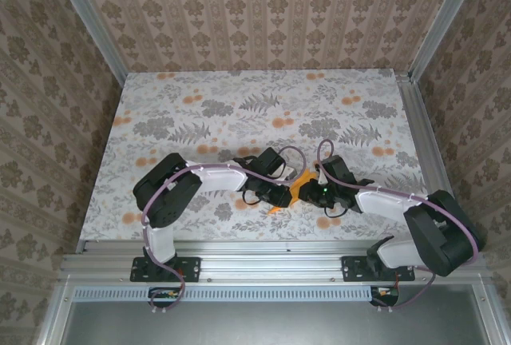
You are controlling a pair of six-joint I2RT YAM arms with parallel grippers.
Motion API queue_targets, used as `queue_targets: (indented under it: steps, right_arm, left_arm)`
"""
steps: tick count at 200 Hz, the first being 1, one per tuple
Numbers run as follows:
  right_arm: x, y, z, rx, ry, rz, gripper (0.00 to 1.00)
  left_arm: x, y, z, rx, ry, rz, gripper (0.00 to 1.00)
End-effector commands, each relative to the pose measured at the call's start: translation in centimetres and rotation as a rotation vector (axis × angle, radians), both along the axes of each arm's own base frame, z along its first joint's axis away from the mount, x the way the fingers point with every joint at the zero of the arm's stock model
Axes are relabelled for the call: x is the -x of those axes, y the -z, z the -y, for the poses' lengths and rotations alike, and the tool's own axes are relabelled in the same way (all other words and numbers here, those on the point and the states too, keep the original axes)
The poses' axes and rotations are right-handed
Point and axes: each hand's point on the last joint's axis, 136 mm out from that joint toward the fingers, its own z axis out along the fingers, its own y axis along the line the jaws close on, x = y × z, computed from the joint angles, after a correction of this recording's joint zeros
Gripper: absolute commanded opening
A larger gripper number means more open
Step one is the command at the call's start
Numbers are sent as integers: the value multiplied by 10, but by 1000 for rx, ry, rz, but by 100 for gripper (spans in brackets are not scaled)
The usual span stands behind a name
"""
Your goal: Fold a paper plane with a square sheet of paper (pick it up from the middle)
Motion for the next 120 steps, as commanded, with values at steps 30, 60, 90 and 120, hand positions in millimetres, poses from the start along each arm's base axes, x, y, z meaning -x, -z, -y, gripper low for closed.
queue_targets:
  steps: [30,60,90,120]
  right_arm:
    - [14,-12,0,-33,-3,-25,21]
    - [9,-20,-10,-102,5,-16,18]
    - [1,-15,-19,-140,4,-26,13]
    - [-4,-2,-21,-128,2,-39,9]
  left_arm:
    - [-5,27,-20,-87,-59,9,15]
    - [-8,23,-20,-78,-69,32,15]
    - [-10,20,-20,-65,-79,52,16]
    - [-10,18,-21,-61,-85,58,16]
